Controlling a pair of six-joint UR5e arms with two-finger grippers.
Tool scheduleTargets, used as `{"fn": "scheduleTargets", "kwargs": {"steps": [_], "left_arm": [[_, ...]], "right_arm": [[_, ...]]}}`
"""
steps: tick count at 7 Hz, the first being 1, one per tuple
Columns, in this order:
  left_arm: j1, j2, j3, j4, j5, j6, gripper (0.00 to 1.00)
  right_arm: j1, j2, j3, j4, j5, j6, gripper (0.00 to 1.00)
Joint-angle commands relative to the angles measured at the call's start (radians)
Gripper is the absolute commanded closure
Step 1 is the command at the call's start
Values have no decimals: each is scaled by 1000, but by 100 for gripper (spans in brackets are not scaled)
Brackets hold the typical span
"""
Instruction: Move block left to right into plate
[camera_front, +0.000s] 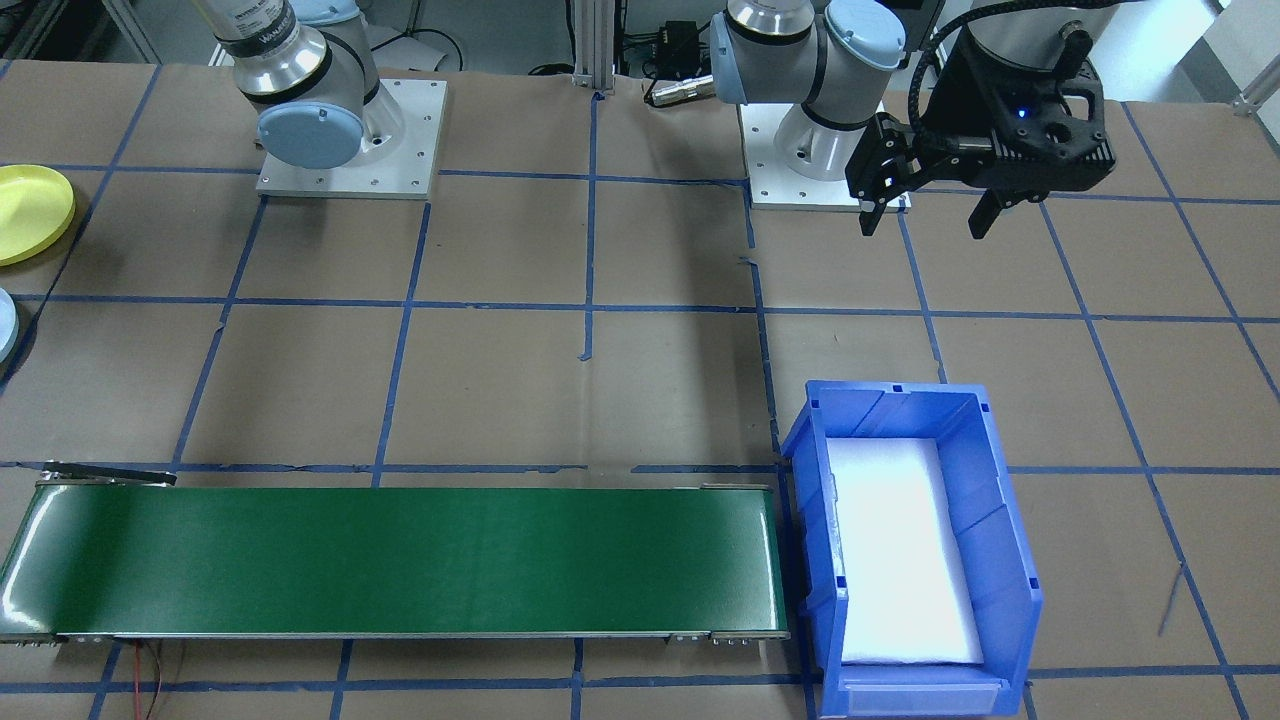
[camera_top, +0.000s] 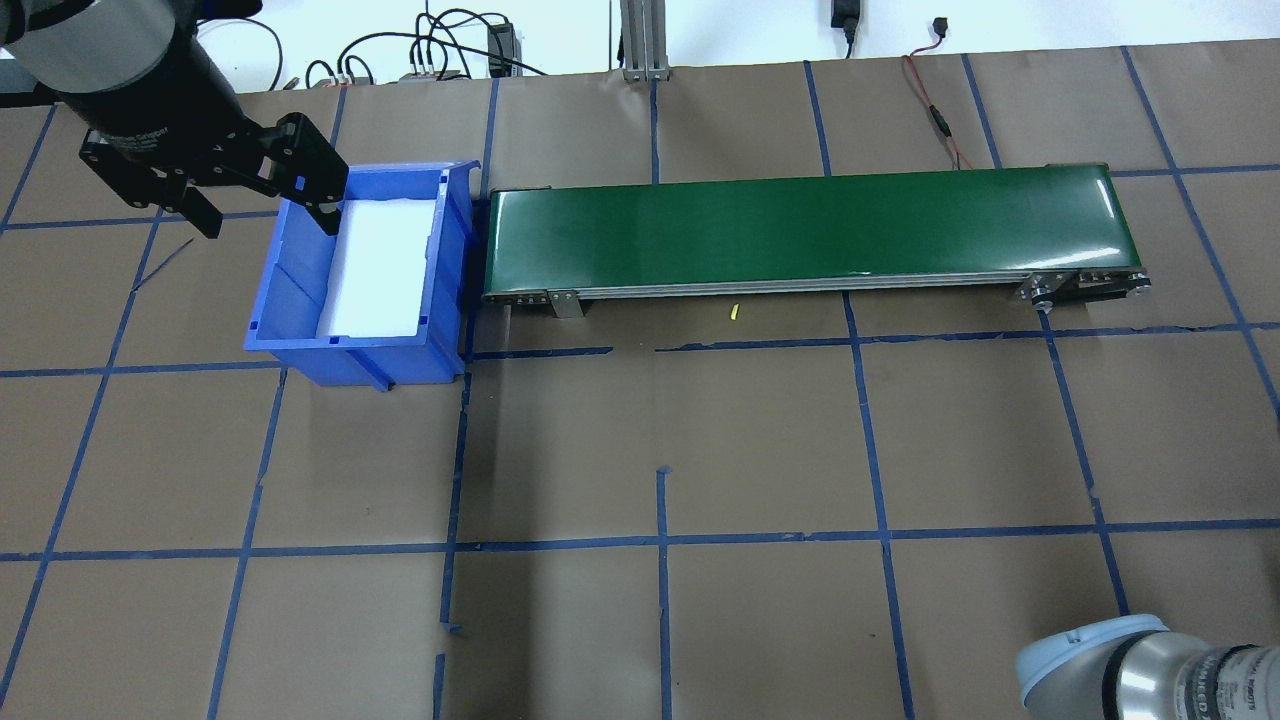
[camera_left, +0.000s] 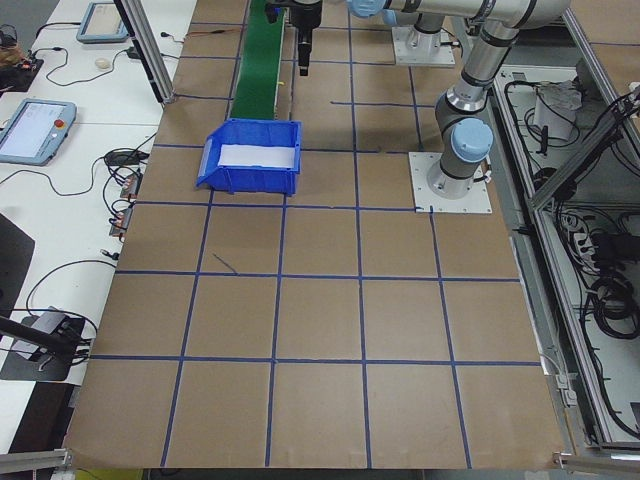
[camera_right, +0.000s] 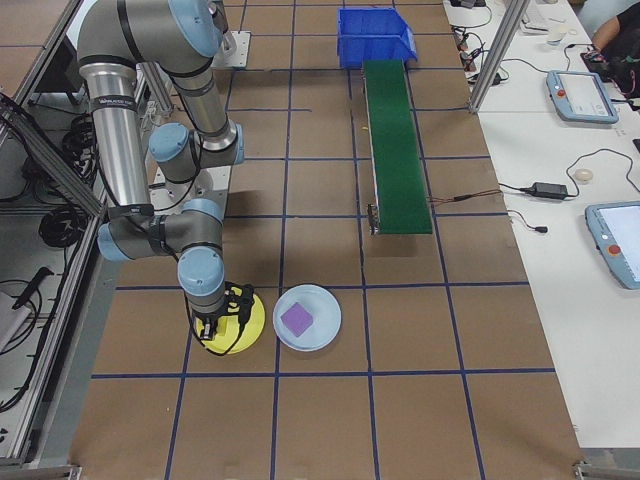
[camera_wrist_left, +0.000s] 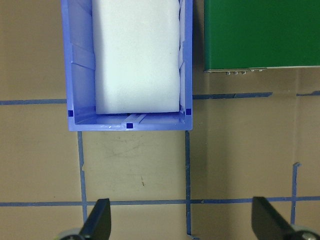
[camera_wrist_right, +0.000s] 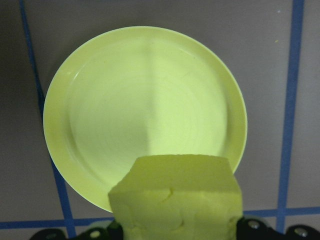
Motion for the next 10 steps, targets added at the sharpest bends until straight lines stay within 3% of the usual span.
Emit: {"fn": "scheduleTargets", "kwargs": {"steps": [1,2,3,6,7,8,10], "left_arm": [[0,0,-1,0,-1,-2,0],[0,0,-1,0,-1,-2,0],[0,0,-1,0,-1,-2,0],[0,2,-1,-2,0,-2,0],[0,3,-1,-2,0,-2,0],[0,3,-1,-2,0,-2,0],[0,9,-1,-2,3,-3,0]], "right_arm": [[-18,2,36,-8,82,40,58],[-18,6,37,-8,130,40,24],[-16,28,36,-8,165,27,0],[34,20,11,-2,150,127,0],[124,7,-25,10,74,173,0],[220,-34,-56,36,37,213,0],[420,-120,-72,157,37,450,0]]}}
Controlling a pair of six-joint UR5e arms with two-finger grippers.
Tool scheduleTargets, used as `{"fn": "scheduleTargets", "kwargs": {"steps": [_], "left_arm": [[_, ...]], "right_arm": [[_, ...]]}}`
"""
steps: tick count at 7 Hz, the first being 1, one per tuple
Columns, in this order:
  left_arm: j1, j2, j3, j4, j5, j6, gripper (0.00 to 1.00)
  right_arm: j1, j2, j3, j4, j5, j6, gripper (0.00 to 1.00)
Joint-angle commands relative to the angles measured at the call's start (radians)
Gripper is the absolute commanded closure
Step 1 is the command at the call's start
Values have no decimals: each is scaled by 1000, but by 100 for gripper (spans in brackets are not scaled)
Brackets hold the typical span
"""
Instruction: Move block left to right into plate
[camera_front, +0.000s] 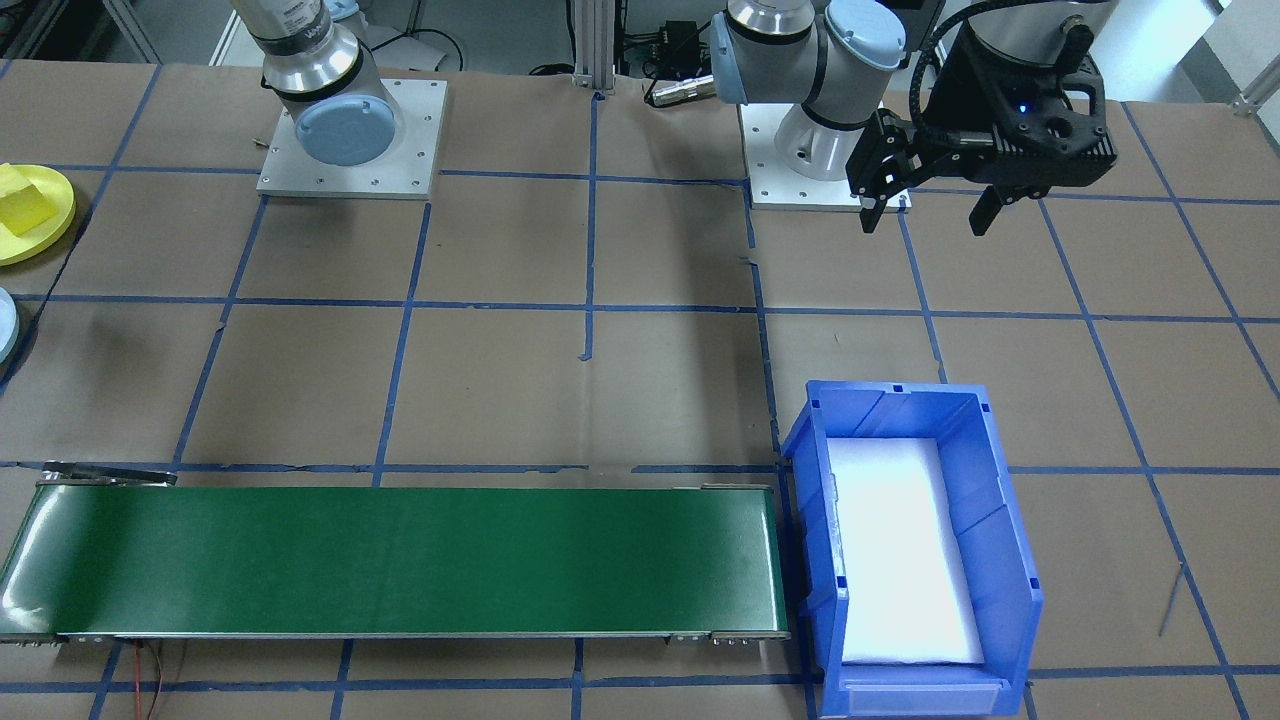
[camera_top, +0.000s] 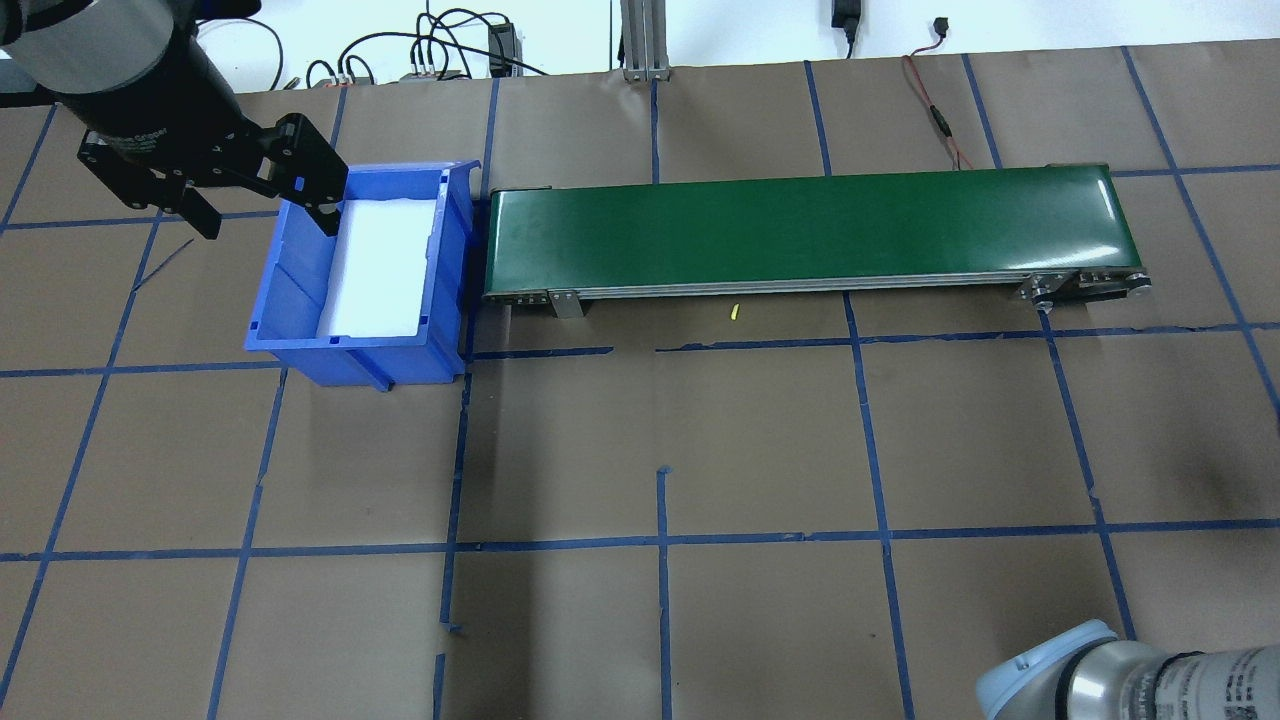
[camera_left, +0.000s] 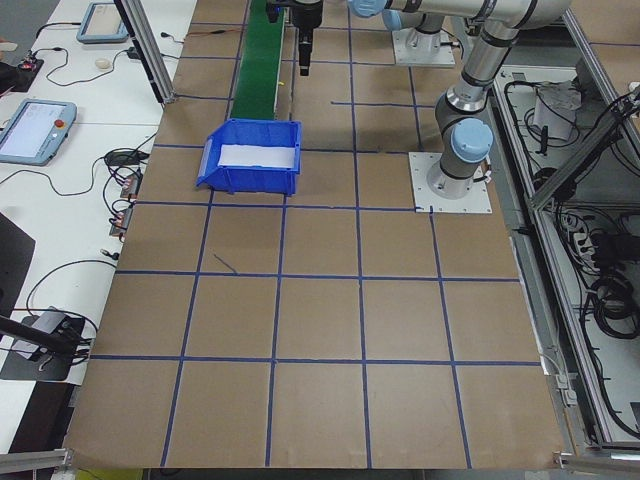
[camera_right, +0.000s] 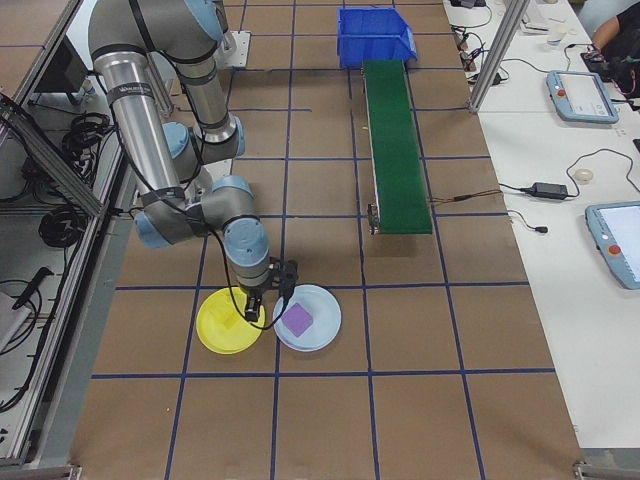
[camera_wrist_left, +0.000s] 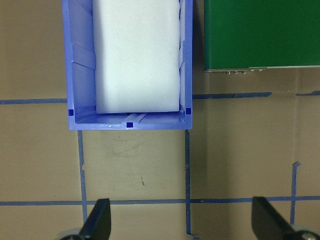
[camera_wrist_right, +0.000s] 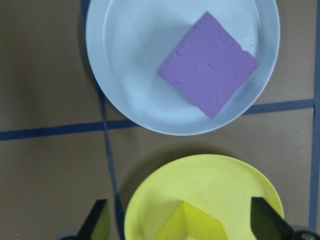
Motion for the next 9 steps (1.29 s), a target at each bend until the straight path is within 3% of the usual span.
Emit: {"fn": "scheduleTargets", "kwargs": {"steps": [1,2,3,5,7,9], "left_arm": [[0,4,-1,0,2,-1,0],[0,4,-2,0,2,-1,0],[0,6,-2,-2,2,-2,0],[0,7,-2,-2,2,-2,0],[0,7,-2,-2,2,-2,0],[0,7,-2,-2,2,-2,0]], "right_arm": [[238,-70,-25,66,-5,212,0],[348,-79,-73,75,1,230,1],[437,-83,-130,132,-2,324,1],[660,-89,-221,166,-5,534,1],[909,-89,-243,198,12,926,0],[1097,-89,-266,192,24,1140,0]]}}
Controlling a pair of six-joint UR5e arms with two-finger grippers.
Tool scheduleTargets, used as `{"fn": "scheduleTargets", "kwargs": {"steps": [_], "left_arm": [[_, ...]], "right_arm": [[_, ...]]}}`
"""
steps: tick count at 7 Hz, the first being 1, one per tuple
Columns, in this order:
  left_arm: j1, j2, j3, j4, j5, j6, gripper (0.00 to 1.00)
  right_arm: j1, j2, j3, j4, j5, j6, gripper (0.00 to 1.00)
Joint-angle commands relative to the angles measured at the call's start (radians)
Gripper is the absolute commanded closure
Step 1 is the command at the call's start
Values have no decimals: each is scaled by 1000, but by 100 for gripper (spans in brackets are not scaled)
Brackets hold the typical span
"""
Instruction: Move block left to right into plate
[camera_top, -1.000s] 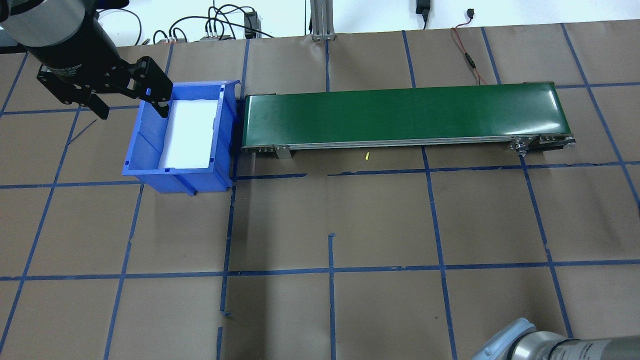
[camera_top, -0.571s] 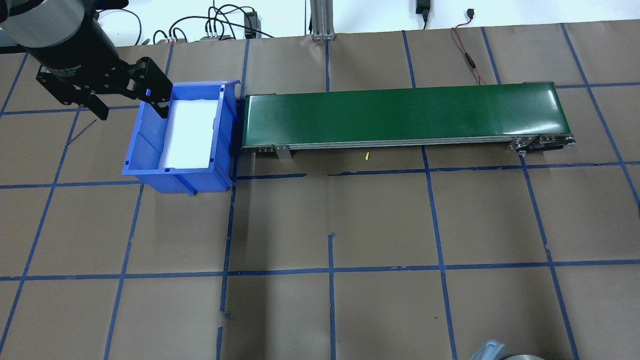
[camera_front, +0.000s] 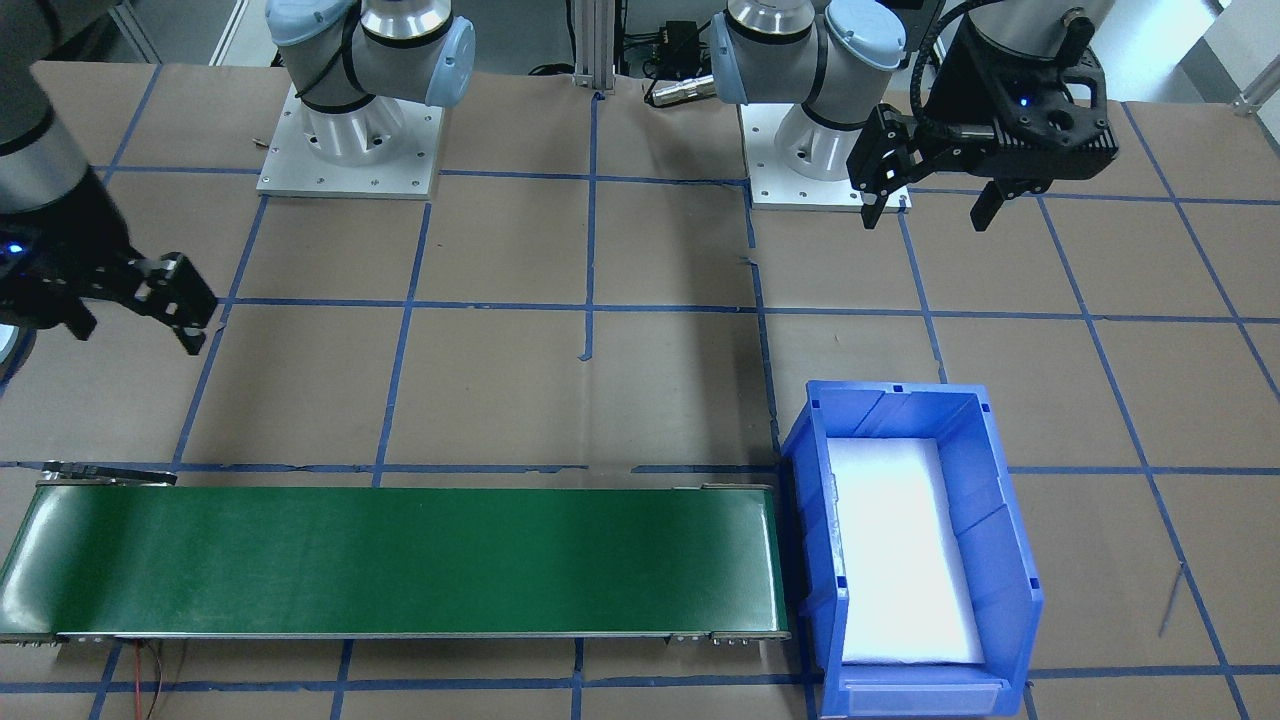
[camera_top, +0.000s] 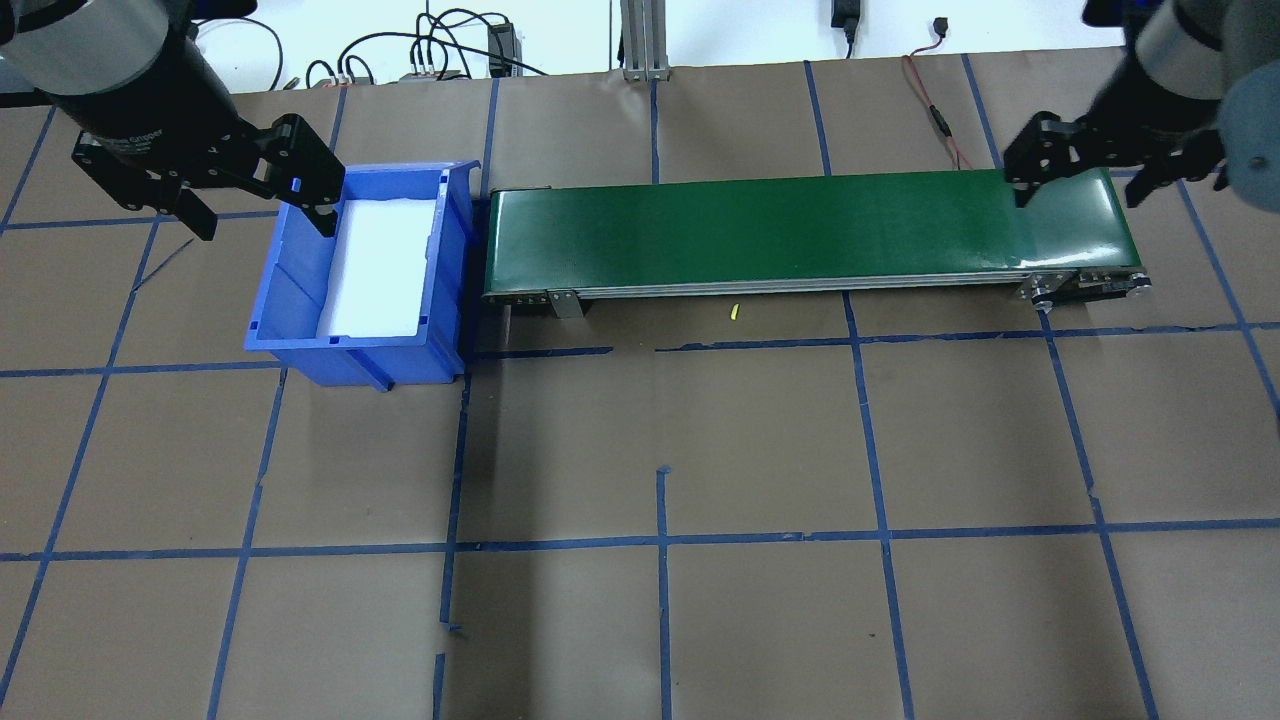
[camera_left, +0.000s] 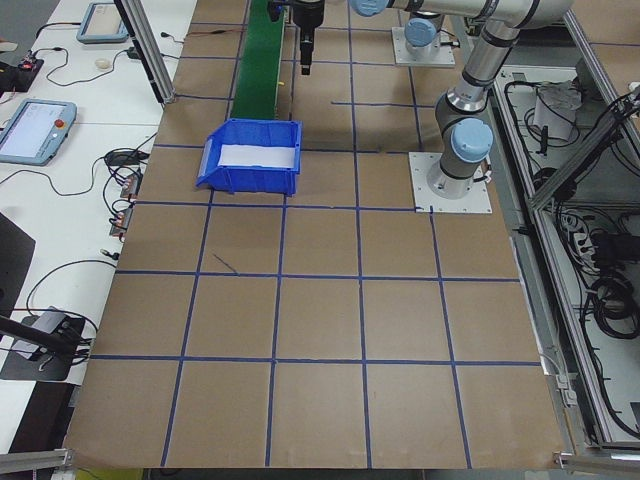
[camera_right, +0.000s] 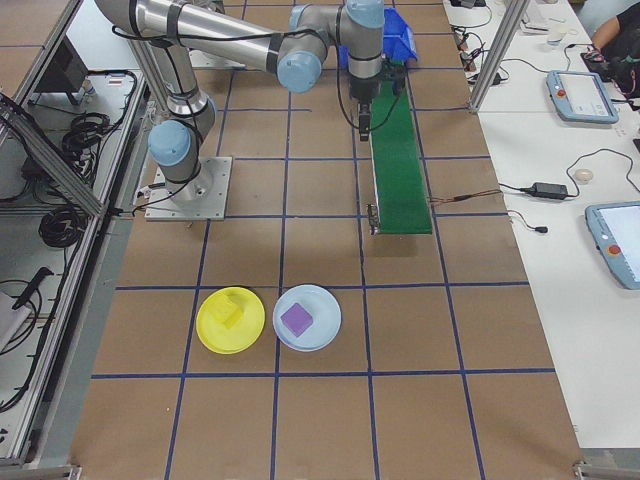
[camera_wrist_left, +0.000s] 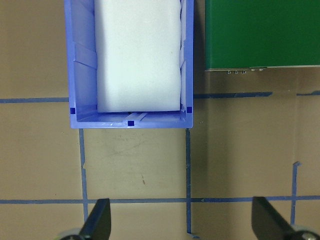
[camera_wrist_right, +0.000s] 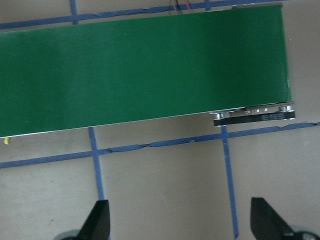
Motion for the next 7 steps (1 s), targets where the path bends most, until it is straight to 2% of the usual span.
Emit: {"fn": "scheduleTargets", "kwargs": {"steps": [1,2,3,4,5,7], "left_arm": [[0,0,0,0,0,0,0],[0,0,0,0,0,0,0],[0,0,0,0,0,0,0],[0,0,0,0,2,0,0],[0,0,0,0,0,0,0],[0,2,0,-2,0,0,0]], "right_arm": [[148,0,-12,0,24,157,0],[163,0,-11,-2,55,170,0],[185,0,-12,3,61,202,0],[200,6,-14,-3,122,217,0],[199,6,-15,15,112,216,0],[189,2,-28,116,103,216,0]]}}
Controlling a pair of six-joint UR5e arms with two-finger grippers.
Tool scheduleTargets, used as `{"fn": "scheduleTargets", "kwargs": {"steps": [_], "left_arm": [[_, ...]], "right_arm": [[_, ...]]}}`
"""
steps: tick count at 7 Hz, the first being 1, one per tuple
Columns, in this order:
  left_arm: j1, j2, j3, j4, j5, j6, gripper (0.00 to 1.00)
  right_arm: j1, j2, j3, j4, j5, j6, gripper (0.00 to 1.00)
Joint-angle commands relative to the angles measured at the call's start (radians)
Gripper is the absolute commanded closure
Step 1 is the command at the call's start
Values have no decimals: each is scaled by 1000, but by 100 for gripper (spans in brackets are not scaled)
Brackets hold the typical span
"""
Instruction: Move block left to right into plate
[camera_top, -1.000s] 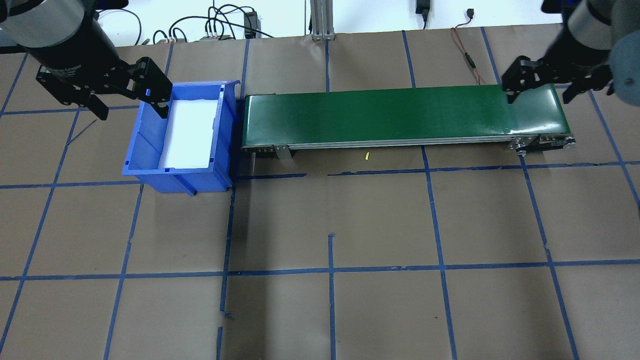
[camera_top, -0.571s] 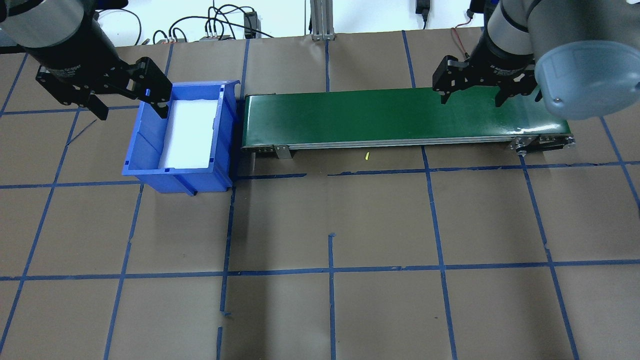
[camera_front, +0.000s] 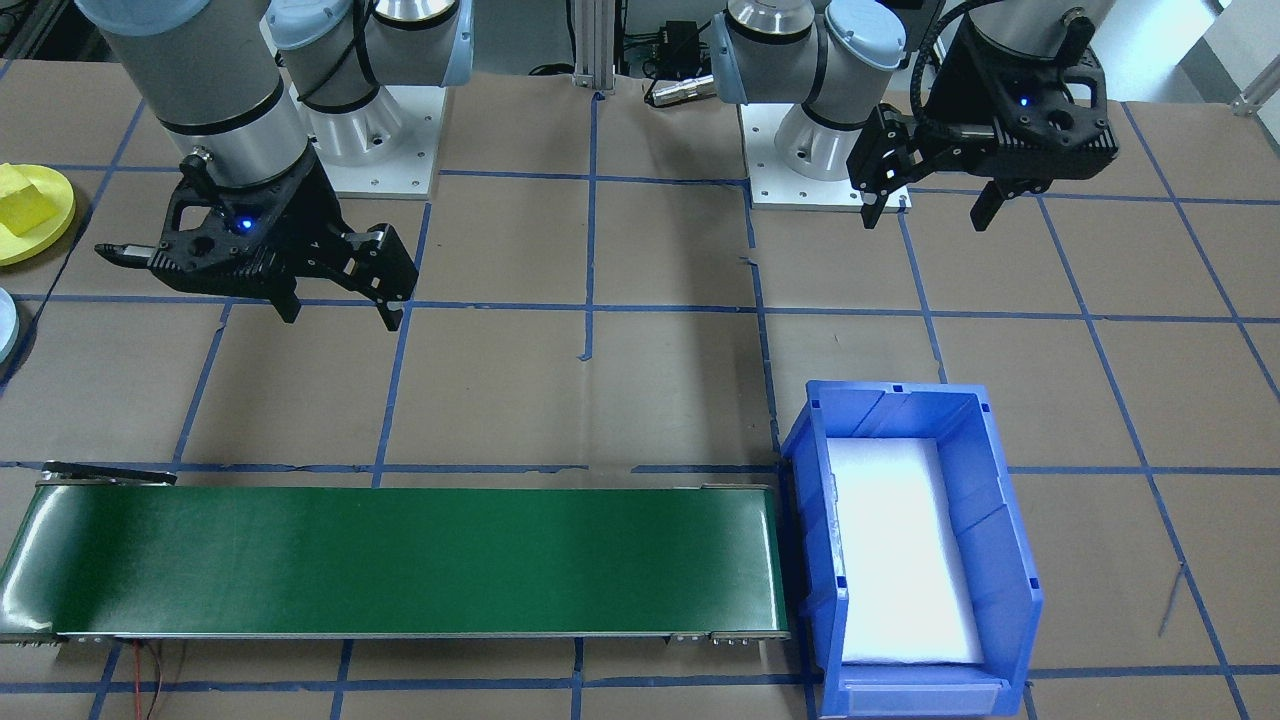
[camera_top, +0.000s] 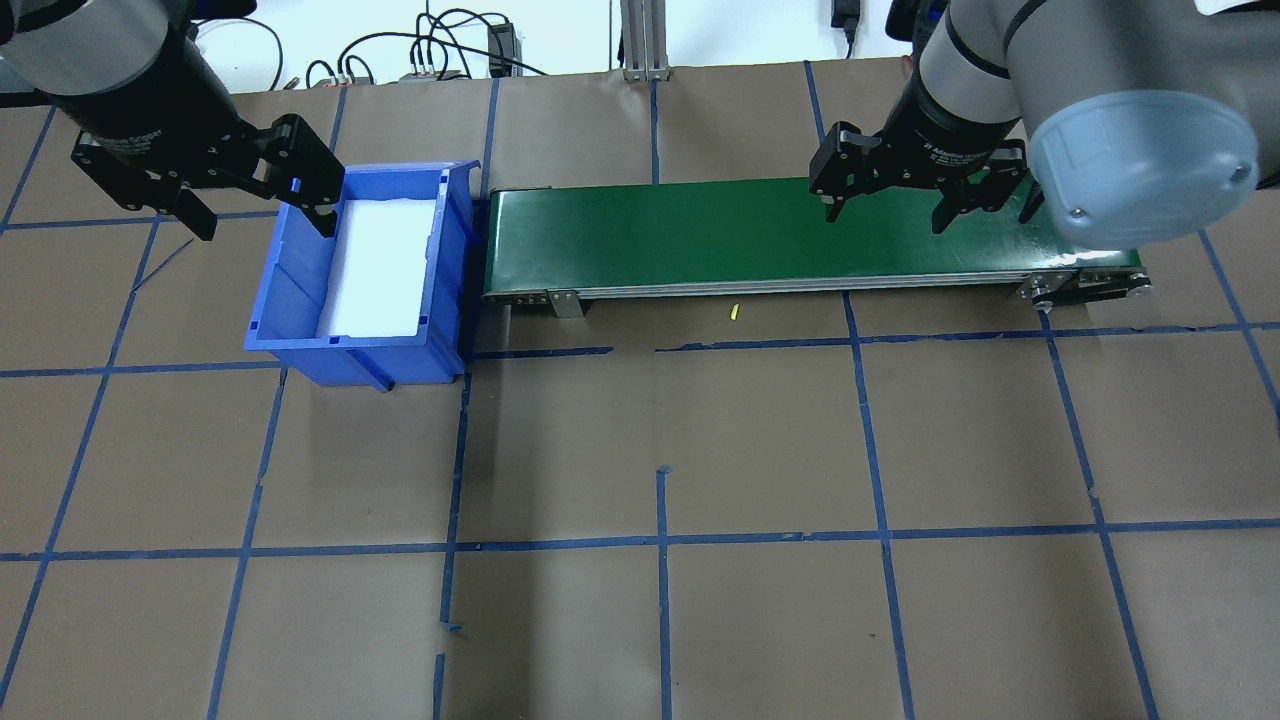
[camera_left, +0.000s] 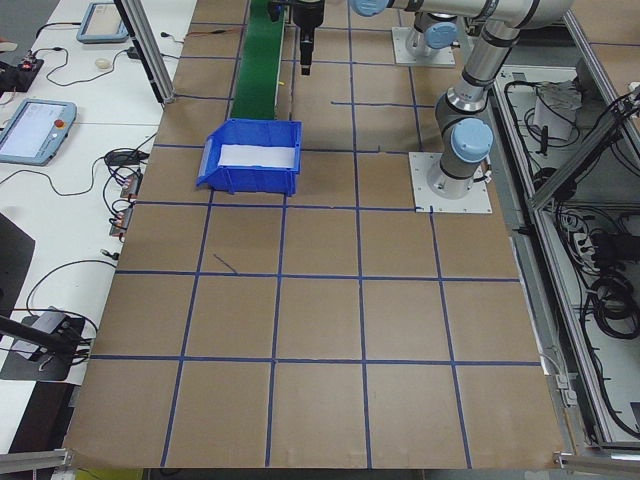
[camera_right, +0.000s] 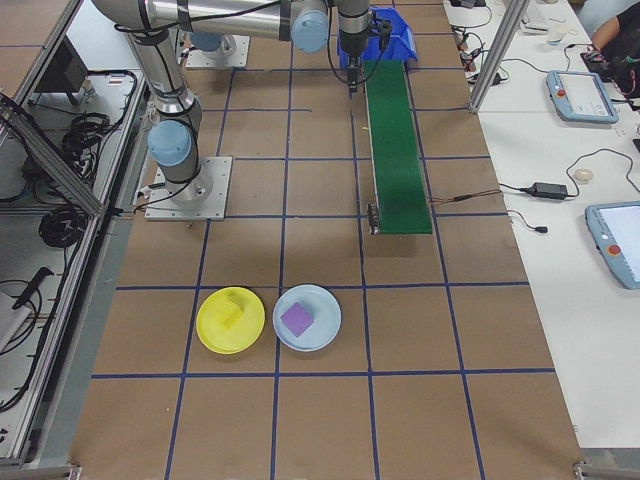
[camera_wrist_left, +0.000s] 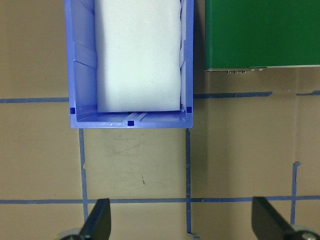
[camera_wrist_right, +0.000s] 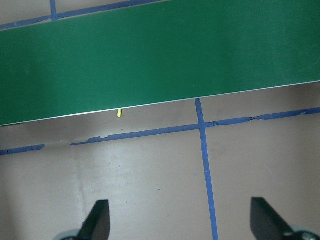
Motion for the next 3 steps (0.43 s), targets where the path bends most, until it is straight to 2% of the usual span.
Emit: {"fn": "scheduleTargets", "kwargs": {"steps": [1,3], "left_arm": [[0,1,0,-1,1,0,0],[0,4,2,-10,0,-2,0]], "right_arm": [[-7,-1,-5,71,-44,-1,0],[-8,-1,-4,88,-53,-1,0]]}}
